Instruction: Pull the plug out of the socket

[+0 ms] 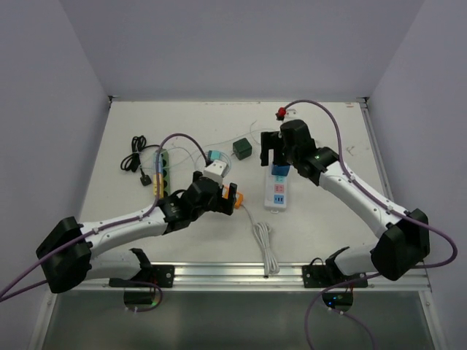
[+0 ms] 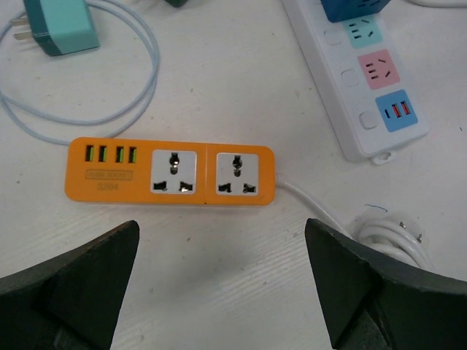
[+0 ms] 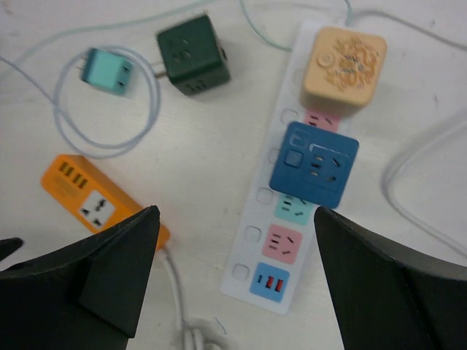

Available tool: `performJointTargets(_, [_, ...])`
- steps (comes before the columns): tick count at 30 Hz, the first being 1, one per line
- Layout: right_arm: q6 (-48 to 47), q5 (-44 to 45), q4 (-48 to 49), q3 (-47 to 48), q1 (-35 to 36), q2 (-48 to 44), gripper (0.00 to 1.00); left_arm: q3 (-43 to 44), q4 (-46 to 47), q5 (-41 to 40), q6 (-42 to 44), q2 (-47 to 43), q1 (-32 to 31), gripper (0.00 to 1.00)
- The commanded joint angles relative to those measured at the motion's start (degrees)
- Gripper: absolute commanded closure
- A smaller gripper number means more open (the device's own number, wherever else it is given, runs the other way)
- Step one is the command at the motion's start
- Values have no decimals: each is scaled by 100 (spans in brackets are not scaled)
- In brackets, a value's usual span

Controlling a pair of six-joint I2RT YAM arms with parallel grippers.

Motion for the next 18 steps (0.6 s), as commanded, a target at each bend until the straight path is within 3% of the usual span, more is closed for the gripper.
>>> performJointTargets(1, [318, 595, -223, -368, -164, 200, 9, 422, 820, 481, 20, 370, 21, 0])
performJointTargets(8, [433, 1043, -249, -203, -199, 683, 1, 686, 1198, 772, 64, 1152, -5, 0])
performJointTargets(18, [573, 1149, -91, 220, -480, 1887, 1, 932, 1444, 852, 187, 1671, -14, 1])
